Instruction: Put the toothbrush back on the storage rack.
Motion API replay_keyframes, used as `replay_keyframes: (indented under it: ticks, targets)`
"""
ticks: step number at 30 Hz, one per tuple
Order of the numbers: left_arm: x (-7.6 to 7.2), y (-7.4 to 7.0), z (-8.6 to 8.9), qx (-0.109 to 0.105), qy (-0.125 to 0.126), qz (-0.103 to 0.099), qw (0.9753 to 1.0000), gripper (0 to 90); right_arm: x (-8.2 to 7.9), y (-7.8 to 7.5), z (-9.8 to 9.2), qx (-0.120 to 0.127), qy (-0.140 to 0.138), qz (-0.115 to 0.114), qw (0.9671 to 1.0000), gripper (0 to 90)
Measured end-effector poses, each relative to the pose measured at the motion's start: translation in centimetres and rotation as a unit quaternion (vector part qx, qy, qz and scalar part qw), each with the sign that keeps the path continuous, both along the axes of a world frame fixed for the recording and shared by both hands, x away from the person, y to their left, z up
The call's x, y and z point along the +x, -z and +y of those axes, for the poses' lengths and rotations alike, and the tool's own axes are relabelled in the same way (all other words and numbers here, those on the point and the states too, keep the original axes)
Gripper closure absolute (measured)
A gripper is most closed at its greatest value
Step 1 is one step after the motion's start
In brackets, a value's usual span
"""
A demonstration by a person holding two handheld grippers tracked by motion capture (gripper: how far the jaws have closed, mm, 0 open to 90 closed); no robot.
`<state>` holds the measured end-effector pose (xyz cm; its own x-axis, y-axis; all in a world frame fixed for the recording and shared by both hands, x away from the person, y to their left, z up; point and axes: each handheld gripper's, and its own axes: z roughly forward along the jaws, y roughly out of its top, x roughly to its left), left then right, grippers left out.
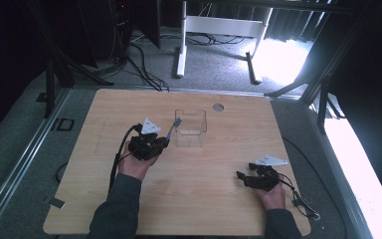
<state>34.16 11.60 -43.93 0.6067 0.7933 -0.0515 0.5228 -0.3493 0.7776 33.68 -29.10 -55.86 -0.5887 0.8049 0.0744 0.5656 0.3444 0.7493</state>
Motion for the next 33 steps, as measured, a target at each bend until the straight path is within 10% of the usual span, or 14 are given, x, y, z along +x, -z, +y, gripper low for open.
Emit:
replay_keyframes:
  ticks: [33]
  targets:
    - [0.66, -0.84, -0.6, -0.022, 0.005, -0.036, 0.9991, 80.9, 0.03, 0.01, -0.01, 0.001, 0.0, 0.0, 1.0, 31.9]
